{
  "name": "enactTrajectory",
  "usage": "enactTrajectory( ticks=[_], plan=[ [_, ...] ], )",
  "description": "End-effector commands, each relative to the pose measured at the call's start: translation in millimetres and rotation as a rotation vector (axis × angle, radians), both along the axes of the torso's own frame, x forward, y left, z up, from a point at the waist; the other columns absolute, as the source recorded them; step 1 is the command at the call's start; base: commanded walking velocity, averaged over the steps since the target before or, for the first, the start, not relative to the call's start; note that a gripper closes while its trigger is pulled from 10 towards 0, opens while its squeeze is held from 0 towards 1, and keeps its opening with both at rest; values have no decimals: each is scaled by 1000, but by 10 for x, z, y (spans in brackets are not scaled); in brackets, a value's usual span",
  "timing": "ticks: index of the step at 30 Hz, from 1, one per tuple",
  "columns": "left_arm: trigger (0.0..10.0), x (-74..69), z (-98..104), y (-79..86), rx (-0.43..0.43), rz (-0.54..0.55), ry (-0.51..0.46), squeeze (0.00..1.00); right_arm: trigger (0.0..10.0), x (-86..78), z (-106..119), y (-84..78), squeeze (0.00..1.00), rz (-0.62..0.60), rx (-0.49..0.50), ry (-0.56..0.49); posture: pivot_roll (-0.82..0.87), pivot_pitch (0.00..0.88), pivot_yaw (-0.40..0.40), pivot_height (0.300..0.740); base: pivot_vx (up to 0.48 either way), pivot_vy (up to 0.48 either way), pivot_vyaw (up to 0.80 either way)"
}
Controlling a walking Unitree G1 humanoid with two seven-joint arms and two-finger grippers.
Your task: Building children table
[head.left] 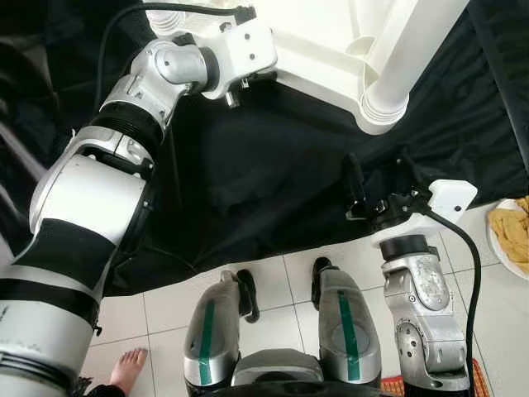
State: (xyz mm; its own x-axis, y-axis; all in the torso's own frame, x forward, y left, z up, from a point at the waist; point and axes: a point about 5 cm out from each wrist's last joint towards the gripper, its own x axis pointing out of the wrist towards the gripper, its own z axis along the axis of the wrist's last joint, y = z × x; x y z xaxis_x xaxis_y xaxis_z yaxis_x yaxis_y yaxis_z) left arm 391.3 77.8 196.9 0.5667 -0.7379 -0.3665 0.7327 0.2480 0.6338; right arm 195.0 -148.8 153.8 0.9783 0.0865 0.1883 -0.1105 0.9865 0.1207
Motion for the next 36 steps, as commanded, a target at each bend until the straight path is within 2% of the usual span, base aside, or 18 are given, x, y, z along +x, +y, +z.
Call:
enactTrajectory(
  ticks=[1,9,16,22,25,26,27,28,30,31,35,36],
  plan=[
    [0,-499,-867,173,253,-325,666,0,10000,-25,-46,5,0,-1,2,24,-182,252,173,740,0,0,0],
    [0,-576,-877,242,300,-433,738,0,10000,-16,-50,-2,0,-3,1,23,-176,253,177,740,0,0,0],
    [0,-633,-861,329,304,-514,813,0,10000,-12,-57,-15,0,-6,-4,23,-167,251,178,740,0,0,0],
    [0,-657,-862,442,313,-531,833,0,10000,-3,-54,-16,0,-4,-5,20,-162,249,179,740,0,0,0],
    [0,-653,-844,446,283,-530,823,0,10000,8,-59,-33,0,-7,-5,19,-153,246,176,740,0,0,0],
    [7020,-631,-811,401,246,-525,802,0,10000,24,-56,-28,0,-4,-3,16,-149,243,171,740,0,0,0],
    [10000,-593,-762,324,190,-511,758,0,10000,47,-48,-19,0,1,-3,10,-149,239,169,740,0,0,0],
    [10000,-560,-713,263,143,-500,727,0,10000,64,-40,-12,0,5,-3,5,-149,239,168,740,0,0,0],
    [10000,-533,-666,212,102,-491,701,0,10000,77,-32,-7,0,8,-2,2,-149,239,168,740,0,0,0],
    [10000,-470,-526,166,32,-485,644,0,10000,94,-31,-14,0,10,-5,0,-147,235,162,740,0,0,0],
    [10000,-454,-487,154,13,-483,628,0,10000,99,-31,-16,0,10,-6,-1,-147,235,162,740,0,0,0],
    [10000,-372,-283,104,-95,-468,554,0,10000,107,-31,-23,0,12,-7,-2,-139,233,151,740,0,0,0]
  ],
)
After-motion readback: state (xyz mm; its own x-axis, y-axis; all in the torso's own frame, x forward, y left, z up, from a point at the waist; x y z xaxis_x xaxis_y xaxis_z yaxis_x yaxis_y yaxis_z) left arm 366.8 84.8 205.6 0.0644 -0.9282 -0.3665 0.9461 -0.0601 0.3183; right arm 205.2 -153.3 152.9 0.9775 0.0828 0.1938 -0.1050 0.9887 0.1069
